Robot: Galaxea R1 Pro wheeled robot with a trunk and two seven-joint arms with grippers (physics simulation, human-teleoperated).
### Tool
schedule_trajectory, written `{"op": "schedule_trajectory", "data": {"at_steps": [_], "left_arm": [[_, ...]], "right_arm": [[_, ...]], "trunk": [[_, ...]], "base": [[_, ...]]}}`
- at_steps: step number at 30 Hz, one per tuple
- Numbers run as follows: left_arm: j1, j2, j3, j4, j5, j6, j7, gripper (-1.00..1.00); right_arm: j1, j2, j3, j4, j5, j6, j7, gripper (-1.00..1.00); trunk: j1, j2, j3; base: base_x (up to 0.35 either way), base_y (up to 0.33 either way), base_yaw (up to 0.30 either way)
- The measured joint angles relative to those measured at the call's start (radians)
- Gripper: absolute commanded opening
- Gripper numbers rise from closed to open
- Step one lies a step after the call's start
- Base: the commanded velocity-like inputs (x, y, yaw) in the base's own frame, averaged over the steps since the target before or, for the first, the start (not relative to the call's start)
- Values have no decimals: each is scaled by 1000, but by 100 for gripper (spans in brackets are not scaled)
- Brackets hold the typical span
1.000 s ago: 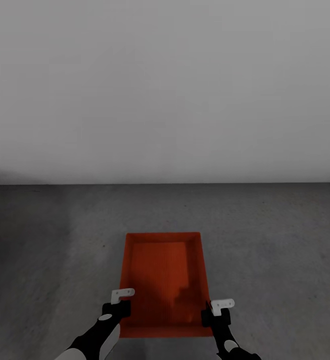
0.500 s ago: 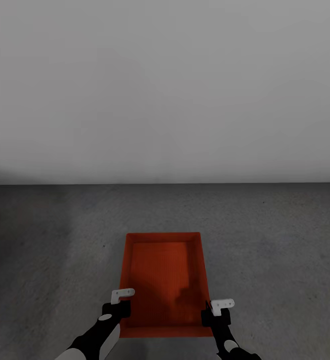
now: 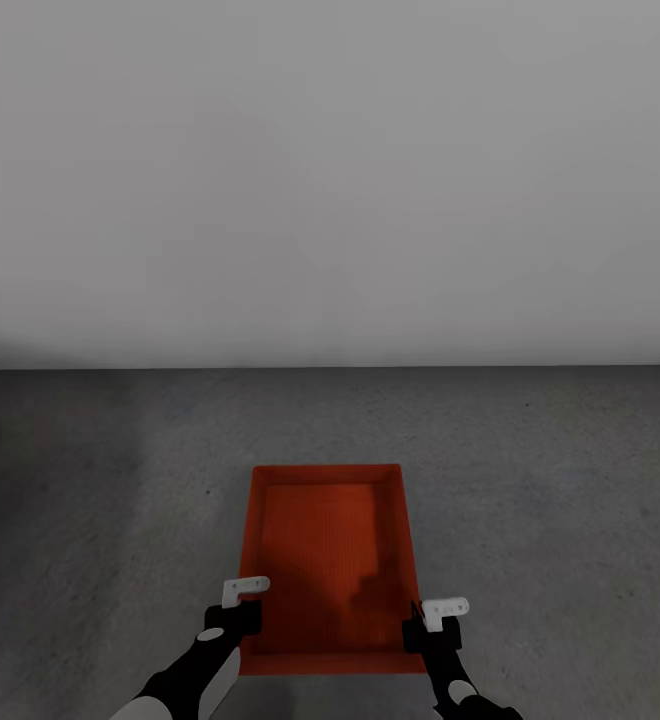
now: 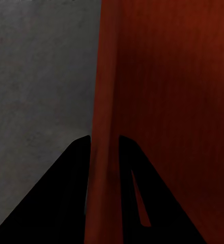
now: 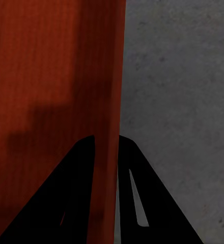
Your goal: Move the two storage containers from the living room to the garage. In the garage, place one container on the floor and stack the other container on top of it (either order is fine).
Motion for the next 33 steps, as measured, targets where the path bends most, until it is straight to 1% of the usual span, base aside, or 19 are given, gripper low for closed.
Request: {"op": "schedule_trajectory", "data": {"at_steps": [8, 33], "left_arm": [[0, 2, 1, -4, -1, -1, -2, -100], [0, 2, 2, 0, 1, -6, -4, -100]], "right_arm": [[0, 0, 4, -6, -1, 0, -4, -100], [0, 0, 7, -6, 0, 0, -6, -100]], "trunk": [[0, 0, 0], [0, 0, 0]], "base": [[0, -68, 0], [0, -1, 0]]}}
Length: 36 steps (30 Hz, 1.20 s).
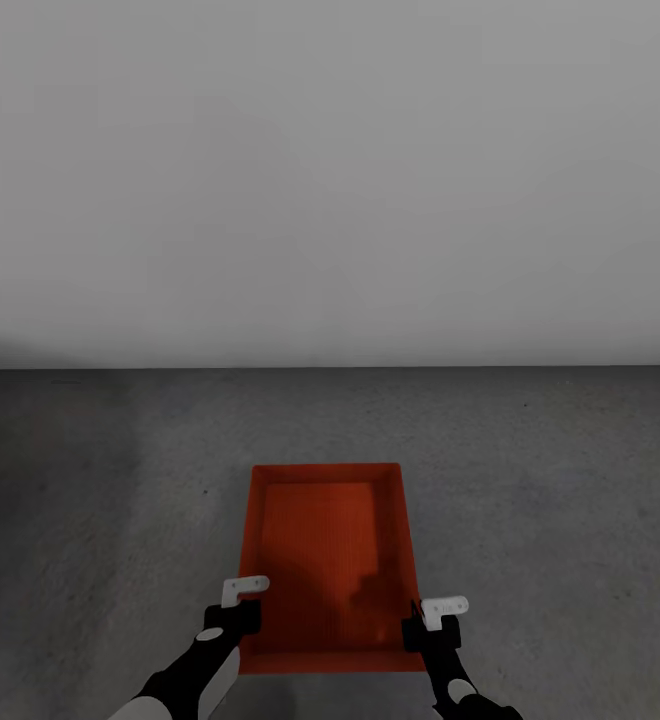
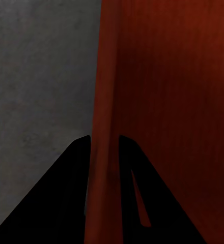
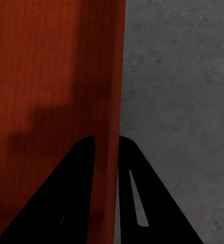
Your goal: Move the two storage containers from the living room to the garage. In the garage, place one container on the floor and stack the other container on top of it (either order is fine).
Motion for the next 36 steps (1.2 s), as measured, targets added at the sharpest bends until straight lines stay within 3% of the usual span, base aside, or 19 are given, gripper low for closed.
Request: {"op": "schedule_trajectory", "data": {"at_steps": [36], "left_arm": [[0, -2, 0, 7, 1, -2, 1, -100]], "right_arm": [[0, 0, -1, 5, 1, 0, 4, -100]], "trunk": [[0, 0, 0]], "base": [[-17, 0, 0]]}}
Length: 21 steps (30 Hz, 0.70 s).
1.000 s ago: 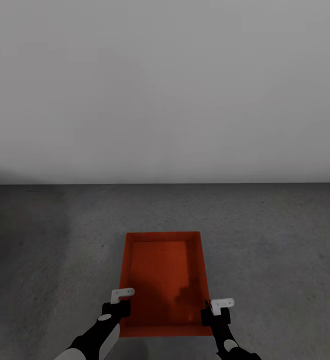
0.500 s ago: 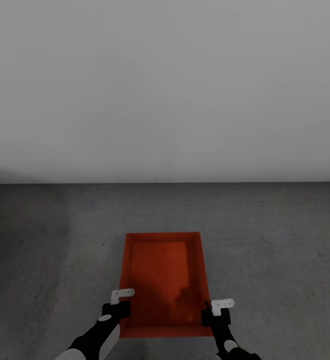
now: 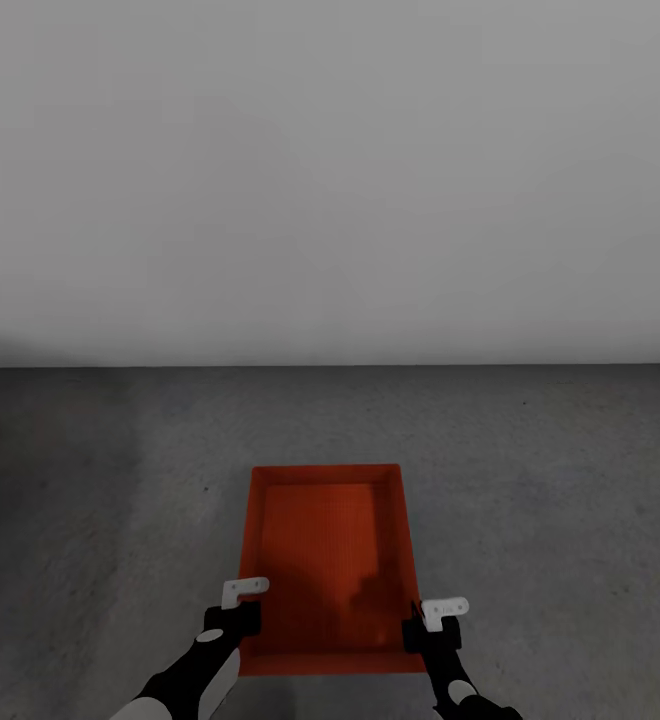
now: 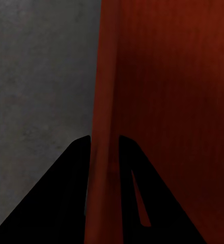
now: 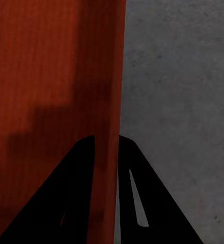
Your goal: Move the two storage containers from the living room to the garage. In the garage, place one container on the floor and stack the other container on top of it (either order is fine).
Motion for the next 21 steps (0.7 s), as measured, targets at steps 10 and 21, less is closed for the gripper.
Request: {"op": "schedule_trajectory", "data": {"at_steps": [10, 21], "left_arm": [[0, 0, 0, 0, 0, 0, 0, -100], [0, 0, 0, -1, 0, 1, 0, -100]], "right_arm": [[0, 0, 0, 0, 0, 0, 0, -100], [0, 0, -1, 1, 0, 0, 0, -100]], "trunk": [[4, -7, -3], [23, -42, -19]], "base": [[0, 0, 0], [0, 0, 0]]}}
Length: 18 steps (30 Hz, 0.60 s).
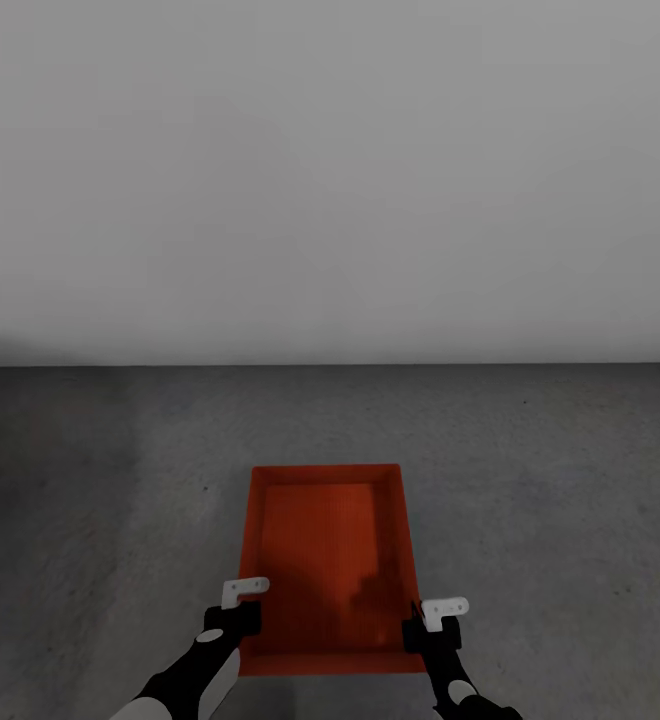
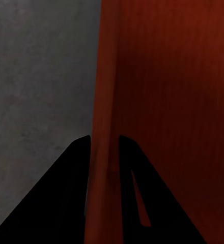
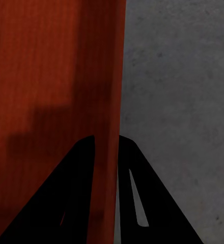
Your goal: Move the two storage containers from the living room to the garage. In the garage, place one container on the floor and stack the other container on top of it (either order is fine).
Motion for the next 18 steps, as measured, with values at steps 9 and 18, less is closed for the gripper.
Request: {"op": "schedule_trajectory", "data": {"at_steps": [9, 18], "left_arm": [[0, 0, -1, -3, 0, 2, 1, -100], [0, 0, -1, -2, 0, 2, 1, -100]], "right_arm": [[0, 0, -1, -1, -1, 0, 0, -100], [0, 0, -1, 0, -1, 0, 1, -100]], "trunk": [[31, -56, -25], [42, -77, -34]], "base": [[0, 0, 0], [0, 0, 0]]}}
